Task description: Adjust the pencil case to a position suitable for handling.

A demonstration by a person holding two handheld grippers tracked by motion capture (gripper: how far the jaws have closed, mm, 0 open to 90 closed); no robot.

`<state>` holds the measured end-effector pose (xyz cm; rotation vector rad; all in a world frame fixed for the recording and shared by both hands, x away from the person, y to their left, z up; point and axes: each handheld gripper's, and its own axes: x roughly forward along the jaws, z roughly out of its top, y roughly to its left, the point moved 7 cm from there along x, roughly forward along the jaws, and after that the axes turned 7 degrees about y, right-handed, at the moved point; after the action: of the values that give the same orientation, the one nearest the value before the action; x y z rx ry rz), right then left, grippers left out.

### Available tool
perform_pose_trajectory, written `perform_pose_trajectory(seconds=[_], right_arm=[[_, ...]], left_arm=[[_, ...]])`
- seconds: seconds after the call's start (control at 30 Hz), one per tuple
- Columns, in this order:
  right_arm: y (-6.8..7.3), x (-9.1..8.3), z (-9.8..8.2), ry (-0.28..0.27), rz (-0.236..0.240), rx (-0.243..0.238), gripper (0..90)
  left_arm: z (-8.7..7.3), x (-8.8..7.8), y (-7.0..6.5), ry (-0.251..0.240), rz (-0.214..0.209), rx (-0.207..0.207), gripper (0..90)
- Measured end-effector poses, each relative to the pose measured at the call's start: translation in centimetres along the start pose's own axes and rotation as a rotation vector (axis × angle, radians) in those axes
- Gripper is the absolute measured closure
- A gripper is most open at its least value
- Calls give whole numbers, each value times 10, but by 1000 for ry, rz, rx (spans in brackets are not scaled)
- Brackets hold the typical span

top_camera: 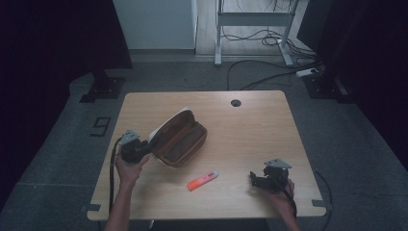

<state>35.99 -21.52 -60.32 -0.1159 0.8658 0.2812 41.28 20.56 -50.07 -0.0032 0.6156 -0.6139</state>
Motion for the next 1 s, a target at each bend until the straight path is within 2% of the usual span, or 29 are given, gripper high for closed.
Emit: perform_pose_trajectory(seconds=[0.33,0.6,0.77,0.9,1.0], right_arm=[[0,0,0,-3,1,-4,92],[0,0,0,-2,1,-3,92],[0,0,0,-3,1,-4,92],[0,0,0,-3,1,-4,92],[0,0,0,-2,1,-3,92]], left_arm=[[1,20,-15,17,-35,15,855],[-5,35,-11,56,-18,31,854],[-7,42,-11,59,-20,37,850],[-10,46,-6,52,-9,21,838],[-16,49,-2,71,9,29,802]])
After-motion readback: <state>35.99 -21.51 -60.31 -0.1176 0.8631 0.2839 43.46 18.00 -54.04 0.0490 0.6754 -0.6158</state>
